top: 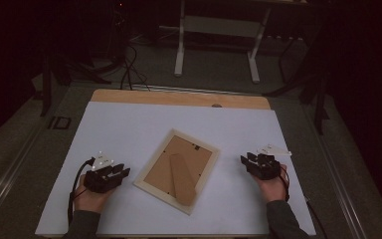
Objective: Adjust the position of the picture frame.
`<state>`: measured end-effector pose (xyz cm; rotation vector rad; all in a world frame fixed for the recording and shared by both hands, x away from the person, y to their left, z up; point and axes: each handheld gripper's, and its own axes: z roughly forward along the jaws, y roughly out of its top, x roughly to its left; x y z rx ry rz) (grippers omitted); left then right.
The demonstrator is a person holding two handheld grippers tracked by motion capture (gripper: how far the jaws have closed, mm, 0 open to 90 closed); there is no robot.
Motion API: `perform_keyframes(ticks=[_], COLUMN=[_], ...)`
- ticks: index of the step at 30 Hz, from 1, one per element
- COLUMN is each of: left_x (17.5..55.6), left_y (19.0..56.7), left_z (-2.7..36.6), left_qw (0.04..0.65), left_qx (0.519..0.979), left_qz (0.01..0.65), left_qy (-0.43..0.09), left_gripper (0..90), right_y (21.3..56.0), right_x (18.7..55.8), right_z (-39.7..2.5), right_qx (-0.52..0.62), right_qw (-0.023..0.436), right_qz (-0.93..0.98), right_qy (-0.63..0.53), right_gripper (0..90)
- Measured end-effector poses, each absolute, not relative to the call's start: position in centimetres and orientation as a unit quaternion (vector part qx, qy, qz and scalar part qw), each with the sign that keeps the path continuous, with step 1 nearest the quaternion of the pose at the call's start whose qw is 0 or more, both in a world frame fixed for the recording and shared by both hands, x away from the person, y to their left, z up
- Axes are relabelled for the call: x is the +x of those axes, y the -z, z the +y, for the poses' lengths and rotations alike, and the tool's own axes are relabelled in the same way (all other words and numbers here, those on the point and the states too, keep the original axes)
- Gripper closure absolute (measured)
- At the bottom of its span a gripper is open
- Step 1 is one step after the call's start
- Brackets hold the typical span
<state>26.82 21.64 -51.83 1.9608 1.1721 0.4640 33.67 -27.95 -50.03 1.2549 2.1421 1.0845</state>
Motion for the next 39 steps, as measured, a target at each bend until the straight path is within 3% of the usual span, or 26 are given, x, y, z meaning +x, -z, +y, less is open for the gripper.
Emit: perform_keyframes(ticks=[15,29,34,39], left_x=[25.6,24.4,24.1,23.5], left_y=[51.5,51.8,52.0,52.5], left_z=[20.3,19.3,18.8,18.4], left_qw=[0.395,0.4,0.394,0.38], left_qx=[0.789,0.81,0.822,0.834], left_qz=[0.433,0.4,0.387,0.379], left_qy=[-0.187,-0.153,-0.139,-0.13], left_gripper=[67.5,66.7,71.3,80.8], right_y=[49.0,49.3,49.8,50.3], right_x=[35.6,37.4,37.9,38.2], right_z=[-25.8,-24.2,-23.8,-23.5], right_qx=[0.434,0.426,0.427,0.429], right_qw=[0.212,0.202,0.191,0.182], right_qz=[0.782,0.788,0.792,0.795], right_qy=[-0.394,-0.396,-0.392,-0.387], right_gripper=[63.0,62.6,68.6,82.7])
